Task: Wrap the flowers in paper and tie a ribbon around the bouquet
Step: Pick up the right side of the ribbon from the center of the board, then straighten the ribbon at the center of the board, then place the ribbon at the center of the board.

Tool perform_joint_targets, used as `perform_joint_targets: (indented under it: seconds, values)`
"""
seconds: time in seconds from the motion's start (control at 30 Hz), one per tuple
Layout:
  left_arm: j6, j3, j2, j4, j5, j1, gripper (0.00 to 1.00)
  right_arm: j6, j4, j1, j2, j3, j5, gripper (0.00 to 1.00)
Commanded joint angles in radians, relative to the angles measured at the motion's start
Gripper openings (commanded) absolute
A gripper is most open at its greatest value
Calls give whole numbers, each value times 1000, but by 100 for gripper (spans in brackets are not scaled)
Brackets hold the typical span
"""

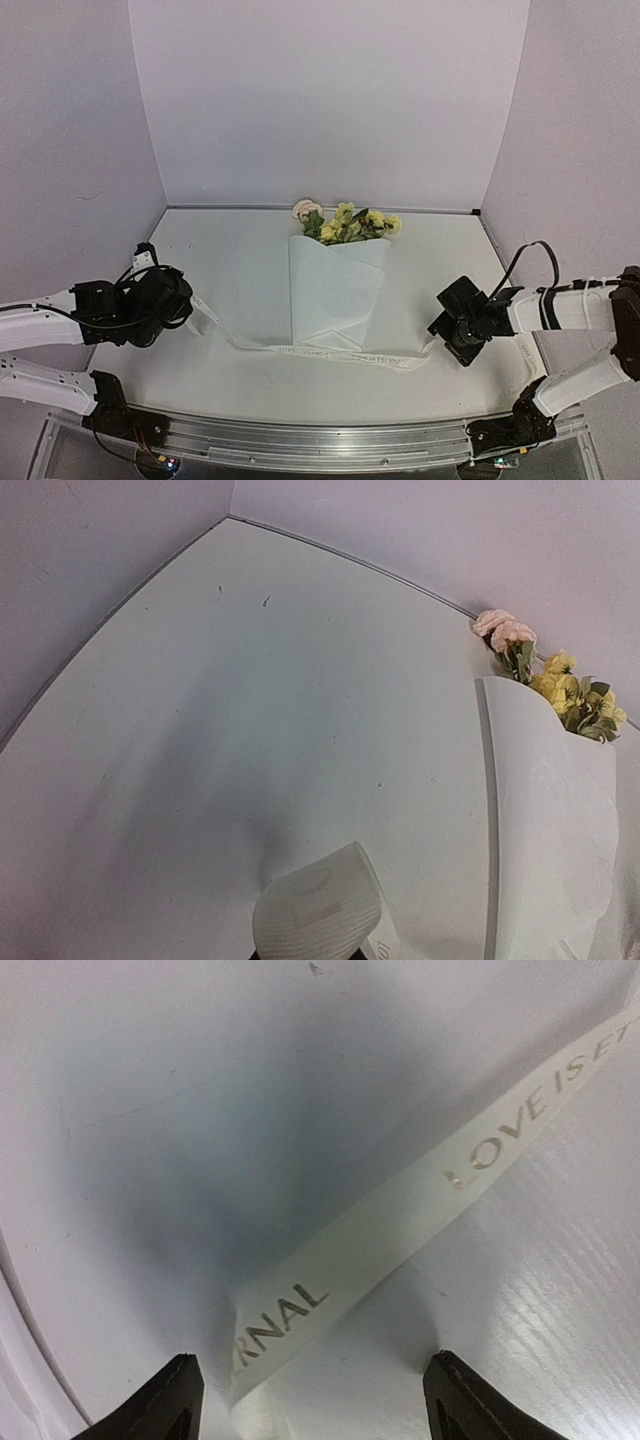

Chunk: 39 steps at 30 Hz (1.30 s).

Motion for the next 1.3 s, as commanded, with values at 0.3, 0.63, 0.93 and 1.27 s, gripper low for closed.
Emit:
perform_joint_targets:
  seconds: [0.3, 0.63, 0.93, 1.27]
  values:
    - [-43, 14, -41, -61, -83, 3, 0, 95, 48, -19, 130, 28, 28, 30]
    - [121, 126, -122, -86, -284, 6, 0, -70, -151, -71, -90, 106, 152, 0]
    - [28, 100, -280, -246, -341, 18, 0, -190, -311, -80, -215, 149, 133, 0]
    - [-532, -77, -197, -407, -57, 24, 4, -146, -171, -2, -58, 50, 32, 0]
